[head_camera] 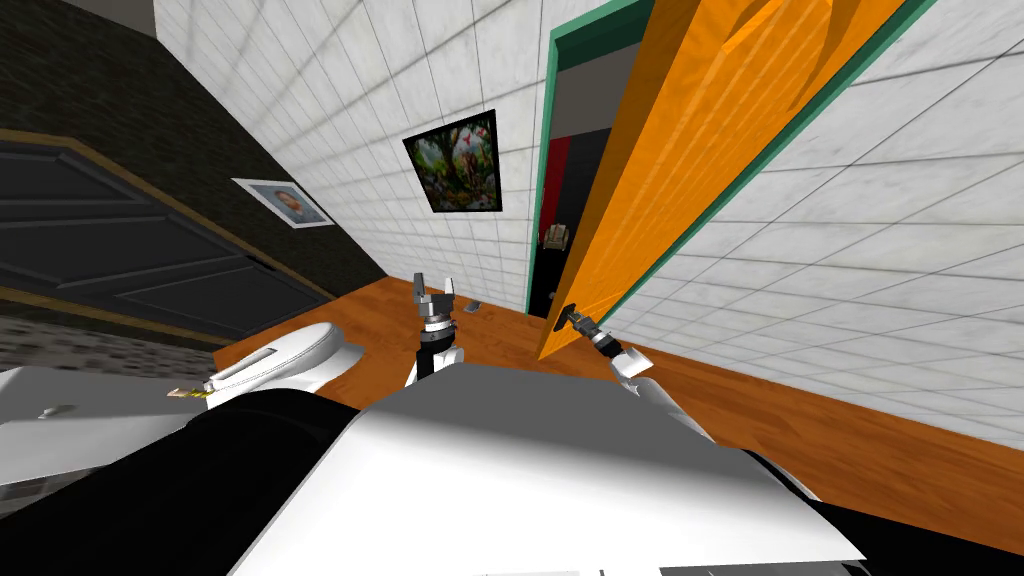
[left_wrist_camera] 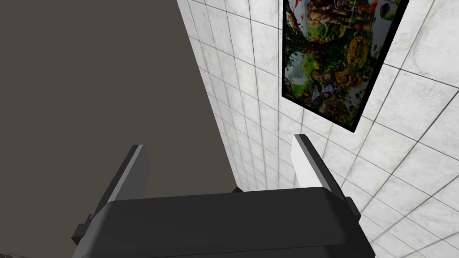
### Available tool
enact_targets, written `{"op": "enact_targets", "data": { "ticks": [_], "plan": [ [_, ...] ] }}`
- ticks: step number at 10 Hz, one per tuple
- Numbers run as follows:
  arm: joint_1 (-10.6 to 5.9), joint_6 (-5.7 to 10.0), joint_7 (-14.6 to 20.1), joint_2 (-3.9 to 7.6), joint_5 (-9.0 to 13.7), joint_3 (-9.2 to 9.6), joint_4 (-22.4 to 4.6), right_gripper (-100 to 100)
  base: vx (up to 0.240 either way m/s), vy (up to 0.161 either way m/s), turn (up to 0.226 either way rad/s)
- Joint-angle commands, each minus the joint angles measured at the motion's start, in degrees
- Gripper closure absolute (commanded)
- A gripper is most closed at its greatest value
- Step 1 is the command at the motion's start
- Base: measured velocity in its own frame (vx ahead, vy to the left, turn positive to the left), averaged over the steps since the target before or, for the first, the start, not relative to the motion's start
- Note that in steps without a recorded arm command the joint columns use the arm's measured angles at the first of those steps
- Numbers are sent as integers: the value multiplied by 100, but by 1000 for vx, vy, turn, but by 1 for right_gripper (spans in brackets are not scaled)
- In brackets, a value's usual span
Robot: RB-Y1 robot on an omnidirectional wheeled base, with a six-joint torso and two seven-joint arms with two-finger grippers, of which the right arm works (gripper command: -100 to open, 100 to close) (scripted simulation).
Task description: Pull the door open
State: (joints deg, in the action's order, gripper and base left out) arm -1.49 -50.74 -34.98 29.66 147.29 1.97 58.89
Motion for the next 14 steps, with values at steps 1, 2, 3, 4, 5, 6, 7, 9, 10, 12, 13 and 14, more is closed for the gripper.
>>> {"op": "enact_targets", "data": {
  "ticks": [1, 2, 3, 4, 5, 6, 7, 9, 10, 12, 13, 14],
  "plan": [
    [18, -123, 0, 61, 42, 49, -43, 100, -162, -148, 108],
    [17, -206, -1, 114, 79, 81, -82, 100, -155, -176, 114],
    [17, -277, -2, 158, 110, 108, -115, 100, -146, -180, 129],
    [17, -333, -3, 194, 135, 130, -141, 100, -149, -159, 112],
    [11, -280, -2, 160, 112, 127, -128, 100, -69, -66, 30],
    [2, -378, -9, 204, 139, 163, -192, 100, -114, -100, 139],
    [-2, -403, -11, 217, 148, 171, -209, 100, -138, -148, 145],
    [-24, -527, -19, 282, 193, 211, -291, 100, -159, -162, 135],
    [-30, -561, -21, 300, 206, 222, -314, 100, -166, -133, 109],
    [-54, -699, -30, 372, 256, 266, -405, 100, -196, -168, 145],
    [-65, -764, -34, 406, 279, 287, -448, 100, -126, -189, 147],
    [-75, -819, -37, 435, 299, 305, -485, 100, -149, -172, 132]
  ]
}}
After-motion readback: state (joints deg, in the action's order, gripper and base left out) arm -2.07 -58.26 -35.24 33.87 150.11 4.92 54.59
